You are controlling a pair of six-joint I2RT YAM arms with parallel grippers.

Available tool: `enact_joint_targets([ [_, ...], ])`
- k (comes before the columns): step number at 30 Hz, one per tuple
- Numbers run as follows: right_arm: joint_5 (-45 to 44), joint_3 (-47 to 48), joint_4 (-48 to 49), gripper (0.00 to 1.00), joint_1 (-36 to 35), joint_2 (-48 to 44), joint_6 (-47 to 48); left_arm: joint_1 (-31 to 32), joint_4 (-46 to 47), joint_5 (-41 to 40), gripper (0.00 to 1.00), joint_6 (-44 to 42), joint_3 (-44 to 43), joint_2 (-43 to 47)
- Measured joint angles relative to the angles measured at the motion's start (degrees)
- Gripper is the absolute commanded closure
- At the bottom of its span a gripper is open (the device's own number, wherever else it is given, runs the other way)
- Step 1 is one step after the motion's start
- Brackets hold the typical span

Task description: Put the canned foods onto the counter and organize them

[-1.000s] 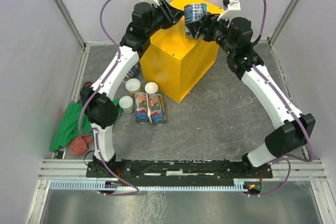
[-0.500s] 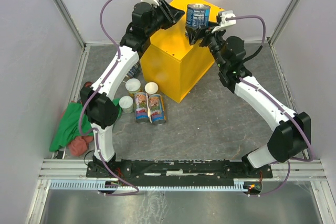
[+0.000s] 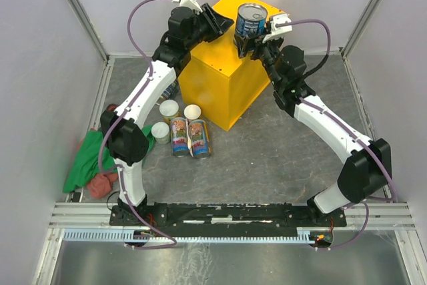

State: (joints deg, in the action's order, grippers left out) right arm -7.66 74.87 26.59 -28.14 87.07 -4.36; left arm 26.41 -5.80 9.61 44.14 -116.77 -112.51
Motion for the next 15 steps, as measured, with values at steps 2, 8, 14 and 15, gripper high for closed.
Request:
enact_joint_targets([
  [2, -0.5, 1.9, -2.0, 0.68, 0.0, 0.9, 0.2, 0.0, 0.1, 0.0, 0.56, 0.0, 0.6, 0.5],
  [8, -3.0, 11.3, -9.8, 0.55, 0.1, 6.3, 0.6, -0.1, 0.2, -0.8, 0.54, 0.0, 3.4, 2.5],
  [14, -4.5, 18.9, -15.8, 0.33, 0.2, 10.7, 0.7, -0.4, 0.6, -3.1, 0.53, 0.2, 7.2, 5.9],
  [15, -4.7, 20.0, -16.6, 0.30, 0.2, 11.4, 0.6, -0.5, 0.8, -3.3, 0.52, 0.2, 7.8, 6.5],
])
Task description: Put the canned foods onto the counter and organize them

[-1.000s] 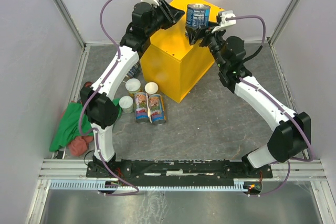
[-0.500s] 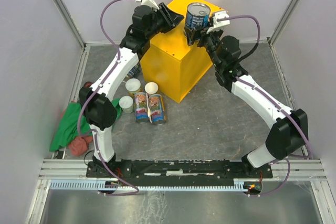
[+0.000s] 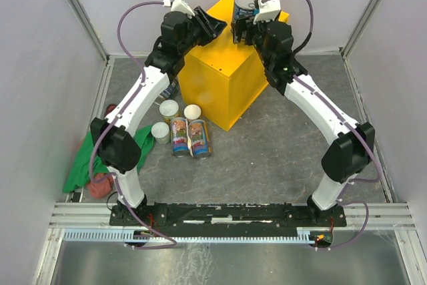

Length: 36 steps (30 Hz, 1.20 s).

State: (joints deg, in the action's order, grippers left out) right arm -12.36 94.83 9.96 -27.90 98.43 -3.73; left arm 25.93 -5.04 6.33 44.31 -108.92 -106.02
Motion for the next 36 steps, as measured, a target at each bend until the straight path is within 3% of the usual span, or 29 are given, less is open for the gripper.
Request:
enact_joint_targets([
  [4, -0.8, 5.6, -3.6, 0.12, 0.2, 3.4, 0.0, -0.5, 0.7, -0.4, 0.52, 0.0, 1.2, 1.2],
  [8, -1.3, 11.1, -7.6, 0.00, 0.3, 7.1, -0.4, -0.8, 0.9, -0.5, 0.51, 0.1, 1.6, 1.6],
  [17, -1.6, 13.0, -12.9, 0.01, 0.5, 9.6, -1.6, -1.7, 1.9, -0.4, 0.50, 1.0, 3.3, 2.4],
  [32, -2.2, 4.9, -18.0, 0.00, 0.7, -0.3, -5.4, -2.4, 5.4, -0.4, 0.50, 1.3, 10.2, 7.3],
  [36, -2.6, 3.3, -18.5, 0.13, 0.7, -2.0, -5.7, -2.4, 6.3, -0.3, 0.52, 1.5, 11.1, 7.6],
])
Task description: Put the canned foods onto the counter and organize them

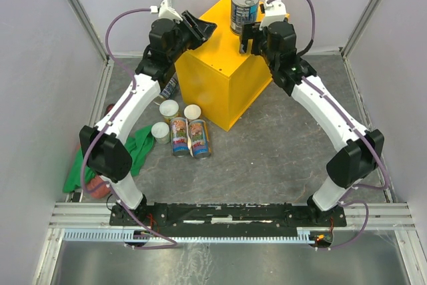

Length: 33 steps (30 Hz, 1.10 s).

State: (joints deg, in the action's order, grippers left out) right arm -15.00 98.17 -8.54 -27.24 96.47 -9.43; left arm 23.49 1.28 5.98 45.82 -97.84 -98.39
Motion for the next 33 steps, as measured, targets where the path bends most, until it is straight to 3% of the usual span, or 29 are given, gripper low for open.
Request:
enact_joint_targets([
  [5, -1.2, -1.1, -1.1, 0.53, 0.0, -1.4, -1.0, 0.0, 0.5, 0.1, 0.53, 0.0, 0.5, 0.0],
  [8, -1.5, 0.2, -2.5, 0.62, 0.0, -0.9, -1.7, 0.0, 0.7, 0.1, 0.53, 0.0, 0.9, 0.1],
  [14, -0.9, 3.8, -4.9, 0.62, 0.0, 1.4, -3.3, 0.0, 0.7, 0.2, 0.53, 0.0, 1.0, 0.1],
  [22, 1.5, 5.9, -7.4, 0.49, 0.1, 2.0, -5.7, 0.0, 0.7, 0.7, 0.53, 0.0, 1.0, 0.1],
  [33, 3.5, 9.1, -11.1, 0.43, -0.4, 2.8, -7.7, 0.0, 0.8, 1.5, 0.53, 0.0, 1.0, 0.1],
])
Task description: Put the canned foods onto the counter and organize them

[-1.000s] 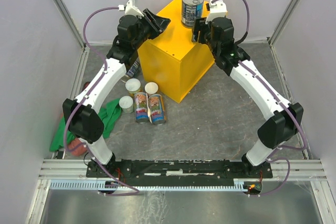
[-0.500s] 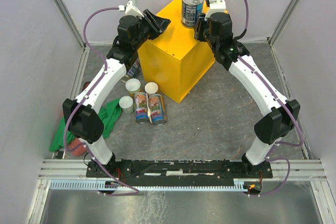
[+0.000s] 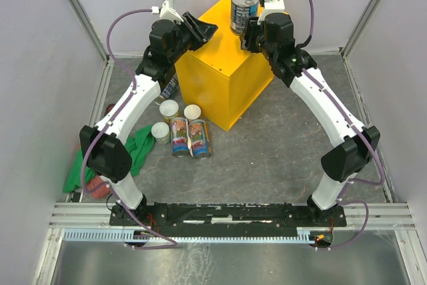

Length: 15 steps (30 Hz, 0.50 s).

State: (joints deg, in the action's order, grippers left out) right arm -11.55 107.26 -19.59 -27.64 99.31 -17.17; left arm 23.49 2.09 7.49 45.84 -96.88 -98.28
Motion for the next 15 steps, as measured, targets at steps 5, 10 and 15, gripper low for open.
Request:
enact_joint_targets([
  [5, 0.6, 2.9, -1.5, 0.42, -0.3, 1.9, -0.5, 0.0, 0.2, 0.2, 0.53, 0.0, 0.0, 0.1],
  [10, 0.2, 5.8, -2.5, 0.41, -0.4, 3.8, -0.6, 0.0, 0.3, 0.2, 0.53, 0.0, 0.0, 0.1],
  [15, -1.2, 11.2, -5.4, 0.41, -0.4, 7.2, -0.3, 0.1, 0.3, 0.2, 0.53, 0.0, 0.0, 0.1],
])
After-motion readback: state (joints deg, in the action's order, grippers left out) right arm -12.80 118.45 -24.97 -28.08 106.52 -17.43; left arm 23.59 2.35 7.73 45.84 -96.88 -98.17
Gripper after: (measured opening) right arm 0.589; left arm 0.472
